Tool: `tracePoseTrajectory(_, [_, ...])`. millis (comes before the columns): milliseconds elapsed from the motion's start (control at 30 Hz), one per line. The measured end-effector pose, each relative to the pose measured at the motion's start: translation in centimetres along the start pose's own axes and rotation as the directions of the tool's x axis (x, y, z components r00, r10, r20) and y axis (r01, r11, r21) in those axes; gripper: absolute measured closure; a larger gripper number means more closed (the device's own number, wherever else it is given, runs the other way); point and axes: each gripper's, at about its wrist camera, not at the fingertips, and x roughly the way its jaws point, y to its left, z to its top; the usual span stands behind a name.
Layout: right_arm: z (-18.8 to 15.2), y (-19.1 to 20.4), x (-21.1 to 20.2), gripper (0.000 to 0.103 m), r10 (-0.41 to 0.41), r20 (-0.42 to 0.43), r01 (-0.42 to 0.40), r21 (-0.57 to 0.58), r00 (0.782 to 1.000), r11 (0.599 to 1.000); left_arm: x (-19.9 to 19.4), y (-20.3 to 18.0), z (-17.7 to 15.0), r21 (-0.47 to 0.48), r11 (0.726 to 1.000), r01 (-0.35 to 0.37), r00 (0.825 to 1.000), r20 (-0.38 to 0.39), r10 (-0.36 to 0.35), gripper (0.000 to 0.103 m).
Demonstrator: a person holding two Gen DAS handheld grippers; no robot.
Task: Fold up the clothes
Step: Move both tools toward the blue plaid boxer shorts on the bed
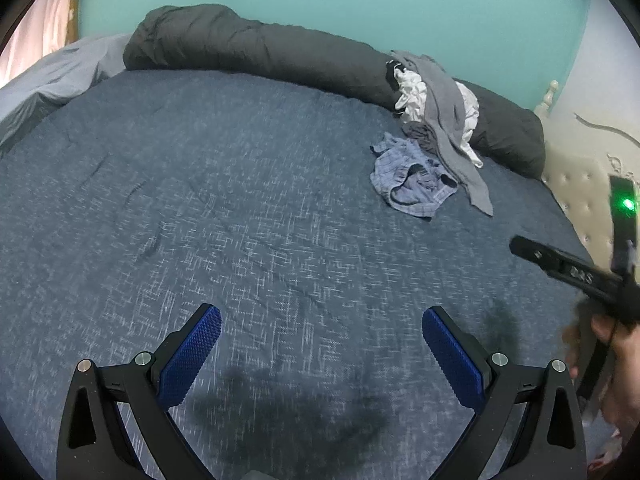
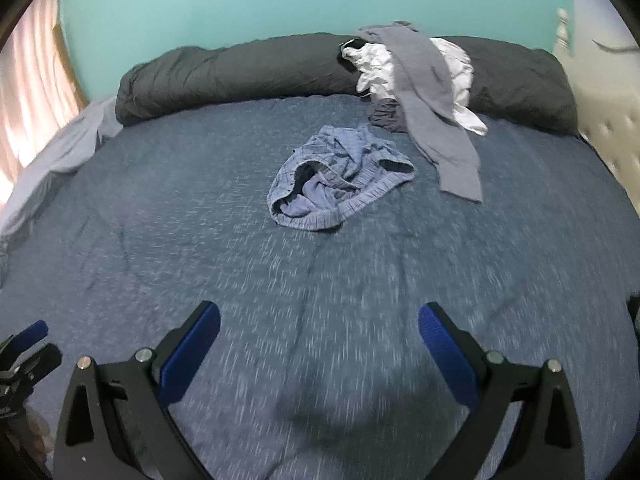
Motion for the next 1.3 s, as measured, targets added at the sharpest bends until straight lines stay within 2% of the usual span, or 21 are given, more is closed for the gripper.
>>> tracePoseTrajectory(267, [2.7, -0.1, 7.4, 0.003, -0.011, -0.059, 0.011, -0.004, 0.998, 1.0, 3.4, 2.0, -0.3, -0.038, 0.999, 0.027, 0.999, -0.024, -0.028, 0.0])
tracePoseTrajectory(533, [4.5, -1.1, 13.2, 0.003, -0.047, -0.088, 0.046, -0.013, 0.995, 0.999, 4.5, 3.0, -1.1, -0.042, 0.998, 0.05, 0.998, -0.021, -0.051, 0.0])
tracePoseTrajectory(700, [5.4, -1.0, 15.3, 0.003, -0.04, -0.09, 0.038, -0.017, 0.995, 0.999, 4.8, 2.9, -1.2, -0.016, 0.998, 0.058, 0.998, -0.019, -0.058, 0.0])
tracePoseTrajectory(967, [6.2, -0.8, 18.1, 0.004, -0.038, -0.098, 0.038, -0.001, 0.994, 0.999, 5.8, 4.4, -1.5, -0.052, 0.997, 0.062, 0.997, -0.037, -0.064, 0.0])
tracePoseTrajectory(1033, [6.3, -0.8, 18.6, 0.014, -0.045, -0.105, 0.045, -0.006, 0.993, 0.999, 5.8, 4.6, -1.5, -0.054, 0.996, 0.076, 0.996, -0.039, -0.078, 0.0])
tracePoseTrajectory(1100, [6.3, -0.6, 19.2, 0.038, -0.062, -0.12, 0.059, -0.027, 0.991, 0.998, 5.9, 4.6, -1.5, -0.052, 0.994, 0.094, 0.994, -0.043, -0.096, 0.0])
tracePoseTrajectory(1133, [6.2, -0.6, 19.5, 0.044, -0.065, -0.13, 0.06, -0.036, 0.989, 0.998, 6.0, 4.6, -1.5, -0.053, 0.994, 0.098, 0.994, -0.044, -0.101, 0.0])
tracePoseTrajectory(1200, [6.2, -0.6, 19.7, 0.075, -0.064, -0.144, 0.058, -0.044, 0.988, 0.997, 6.0, 4.5, -1.4, -0.052, 0.993, 0.104, 0.993, -0.046, -0.107, 0.0])
tracePoseTrajectory(1233, [6.1, -0.7, 19.5, 0.079, -0.057, -0.141, 0.052, -0.041, 0.988, 0.998, 6.0, 4.4, -1.4, -0.05, 0.993, 0.107, 0.993, -0.046, -0.109, 0.0])
tracePoseTrajectory(1300, [6.2, -0.8, 18.8, 0.092, -0.039, -0.132, 0.035, -0.038, 0.991, 0.999, 5.9, 4.2, -1.4, -0.046, 0.993, 0.113, 0.992, -0.045, -0.115, 0.0])
